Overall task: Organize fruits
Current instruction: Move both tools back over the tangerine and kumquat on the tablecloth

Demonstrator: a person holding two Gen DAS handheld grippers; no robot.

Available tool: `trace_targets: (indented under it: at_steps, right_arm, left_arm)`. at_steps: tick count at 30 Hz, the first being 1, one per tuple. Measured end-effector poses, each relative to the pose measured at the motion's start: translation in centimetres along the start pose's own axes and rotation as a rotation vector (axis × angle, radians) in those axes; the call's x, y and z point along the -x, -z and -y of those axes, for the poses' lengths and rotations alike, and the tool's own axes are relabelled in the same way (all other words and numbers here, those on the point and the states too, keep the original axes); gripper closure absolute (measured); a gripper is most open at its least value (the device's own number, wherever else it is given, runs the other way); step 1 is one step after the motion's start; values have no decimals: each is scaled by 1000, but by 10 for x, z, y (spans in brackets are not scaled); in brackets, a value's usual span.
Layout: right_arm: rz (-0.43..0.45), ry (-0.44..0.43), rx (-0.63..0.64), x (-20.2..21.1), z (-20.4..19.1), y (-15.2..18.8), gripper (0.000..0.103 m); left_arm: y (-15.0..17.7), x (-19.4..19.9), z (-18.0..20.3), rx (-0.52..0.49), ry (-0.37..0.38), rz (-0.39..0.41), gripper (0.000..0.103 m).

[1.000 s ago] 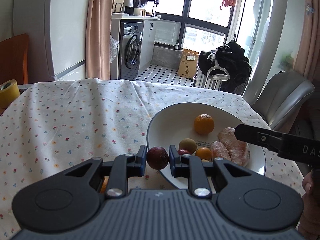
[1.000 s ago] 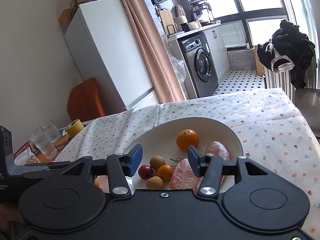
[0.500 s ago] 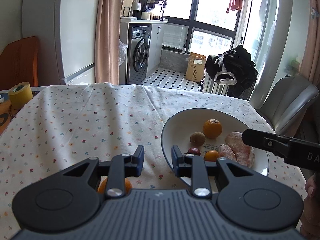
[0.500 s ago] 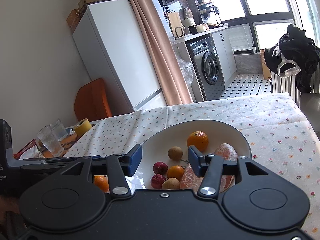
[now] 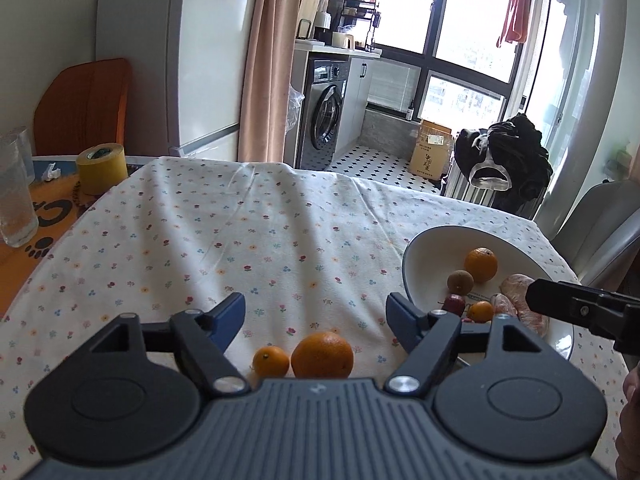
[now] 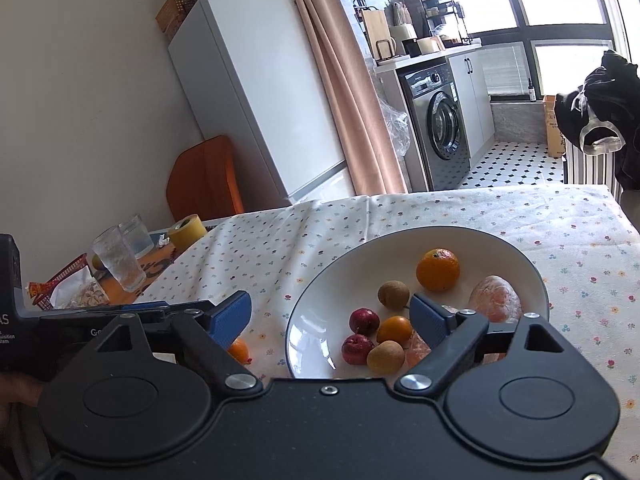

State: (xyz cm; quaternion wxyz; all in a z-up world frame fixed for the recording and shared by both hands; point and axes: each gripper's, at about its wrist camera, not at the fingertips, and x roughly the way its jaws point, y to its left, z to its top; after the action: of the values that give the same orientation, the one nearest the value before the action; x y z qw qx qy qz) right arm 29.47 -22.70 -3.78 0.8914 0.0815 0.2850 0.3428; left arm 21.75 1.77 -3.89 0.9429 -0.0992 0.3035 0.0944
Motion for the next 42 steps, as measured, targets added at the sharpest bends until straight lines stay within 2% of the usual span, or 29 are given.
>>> trace_targets:
  at_steps: [7, 12, 18, 26, 30, 33, 42]
  right_arm:
    - [-39, 2, 35, -8, -17, 6, 15]
    - [-63, 2, 47, -14, -26, 10, 15]
    - [-71, -14, 102, -21, -46, 12, 15]
    - [-114, -50, 171, -41, -76, 17, 17]
    - [-142, -60, 183, -52, -86, 19, 26]
    - [-160, -65, 189, -60, -90, 21, 28]
    - [-217, -88, 197, -84, -94, 25, 35]
  left_arm:
    - [7, -2, -24, 55, -12, -9, 27]
    - [14, -4, -36, 98, 25, -19, 27]
    - [21, -1, -51, 121, 28, -20, 27]
    - [28, 8, -75, 161, 14, -11, 32]
    - [31, 12, -82, 172, 15, -7, 40]
    - [32, 12, -85, 180, 15, -10, 44]
    - [31, 10, -83, 208, -1, -9, 45]
